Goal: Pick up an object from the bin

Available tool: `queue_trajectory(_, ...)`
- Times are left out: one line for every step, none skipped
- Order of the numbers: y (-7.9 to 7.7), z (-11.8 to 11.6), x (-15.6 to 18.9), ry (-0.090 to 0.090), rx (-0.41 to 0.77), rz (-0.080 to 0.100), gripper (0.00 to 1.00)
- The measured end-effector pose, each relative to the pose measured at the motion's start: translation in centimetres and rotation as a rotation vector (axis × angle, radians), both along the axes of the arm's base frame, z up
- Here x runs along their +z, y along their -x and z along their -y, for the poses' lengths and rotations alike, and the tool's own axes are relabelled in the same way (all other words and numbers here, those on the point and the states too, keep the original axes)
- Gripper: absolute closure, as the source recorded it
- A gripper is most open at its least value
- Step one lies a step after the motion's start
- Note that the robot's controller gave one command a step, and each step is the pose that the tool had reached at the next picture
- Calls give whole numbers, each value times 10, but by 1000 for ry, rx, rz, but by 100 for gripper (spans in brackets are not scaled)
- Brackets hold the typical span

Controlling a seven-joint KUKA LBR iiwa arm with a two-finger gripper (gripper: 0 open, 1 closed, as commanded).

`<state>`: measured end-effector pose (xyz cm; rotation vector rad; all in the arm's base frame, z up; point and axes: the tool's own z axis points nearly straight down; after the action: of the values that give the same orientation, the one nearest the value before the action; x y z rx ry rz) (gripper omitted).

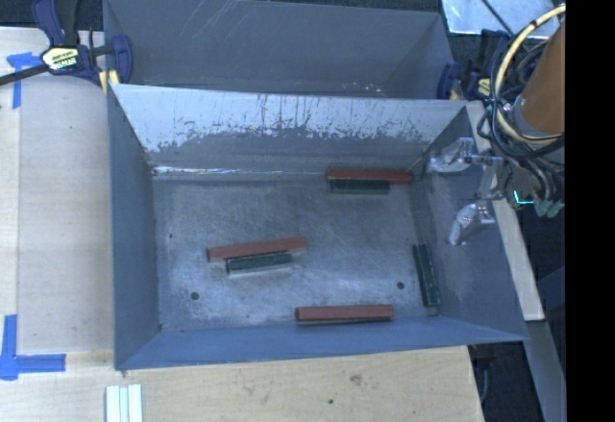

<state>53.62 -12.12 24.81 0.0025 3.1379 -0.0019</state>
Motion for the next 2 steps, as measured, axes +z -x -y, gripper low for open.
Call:
queue_trajectory(0, 3, -48, 1, 1, 6, 0)
queue_trajectory(27, 16, -95, 0, 152, 0, 0)
